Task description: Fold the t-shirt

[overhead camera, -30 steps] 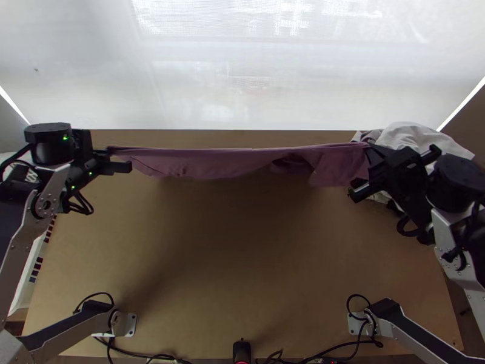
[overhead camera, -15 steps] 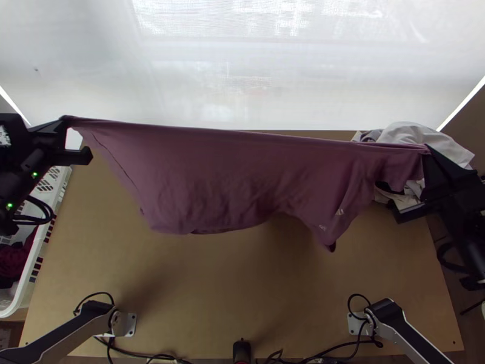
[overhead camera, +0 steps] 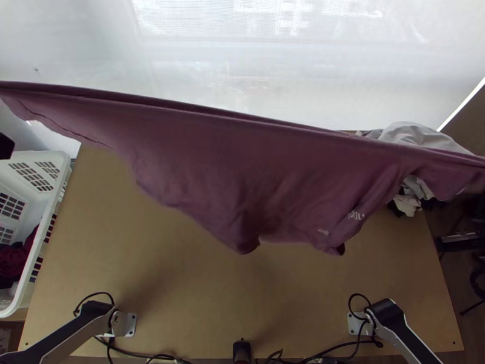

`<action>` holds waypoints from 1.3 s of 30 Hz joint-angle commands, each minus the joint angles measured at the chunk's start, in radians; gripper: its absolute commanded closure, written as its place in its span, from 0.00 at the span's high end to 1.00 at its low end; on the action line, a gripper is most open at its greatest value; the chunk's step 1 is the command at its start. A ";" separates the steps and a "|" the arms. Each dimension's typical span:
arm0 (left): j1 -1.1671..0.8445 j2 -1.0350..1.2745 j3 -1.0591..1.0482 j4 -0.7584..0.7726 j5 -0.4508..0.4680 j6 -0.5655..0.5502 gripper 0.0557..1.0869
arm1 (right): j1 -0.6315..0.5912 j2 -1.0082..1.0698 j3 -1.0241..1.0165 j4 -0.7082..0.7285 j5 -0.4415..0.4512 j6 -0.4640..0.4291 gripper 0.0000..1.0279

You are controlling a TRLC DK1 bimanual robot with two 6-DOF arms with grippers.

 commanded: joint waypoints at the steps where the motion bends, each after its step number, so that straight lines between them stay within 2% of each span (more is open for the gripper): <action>1: 0.001 -0.059 0.052 -0.050 0.019 0.000 0.03 | 0.001 -0.047 0.029 -0.004 -0.025 -0.031 0.02; 7: 0.002 -0.126 0.054 -0.200 0.065 -0.009 0.03 | -0.016 -0.078 0.089 -0.107 -0.034 -0.002 0.02; 9: 0.002 -0.141 0.051 -0.273 0.113 -0.015 0.03 | -0.033 -0.082 0.109 -0.142 -0.048 0.015 0.02; 11: 0.004 -0.149 0.051 -0.352 0.178 -0.043 0.03 | -0.057 -0.082 0.120 -0.167 -0.068 0.039 0.02; 13: 0.005 -0.146 0.028 -0.455 0.292 -0.077 0.03 | -0.080 -0.081 0.117 -0.183 -0.088 0.081 0.02; 15: 0.007 -0.149 -0.069 -0.549 0.416 -0.096 0.03 | -0.089 -0.075 0.089 -0.188 -0.093 0.131 0.02; 17: 0.002 -0.178 -0.222 -0.579 0.490 -0.113 0.03 | -0.093 -0.075 0.029 -0.188 -0.093 0.182 0.02; 20: 0.002 -0.227 -0.436 -0.529 0.537 -0.113 0.03 | -0.091 -0.075 -0.075 -0.182 -0.094 0.225 0.02; 24: -0.001 -0.246 -0.670 -0.412 0.537 -0.110 0.03 | -0.059 -0.056 -0.205 -0.157 -0.100 0.257 0.02; 28: -0.021 -0.224 -0.850 -0.269 0.533 -0.112 0.03 | -0.024 -0.016 -0.350 -0.061 -0.100 0.263 0.02; 34: -0.027 -0.111 -0.965 -0.059 0.465 -0.103 0.03 | -0.019 0.140 -0.506 0.148 -0.100 0.258 0.02; 39: 0.004 0.017 -0.982 0.102 0.409 -0.075 0.03 | -0.039 0.346 -0.528 0.350 -0.108 0.249 0.02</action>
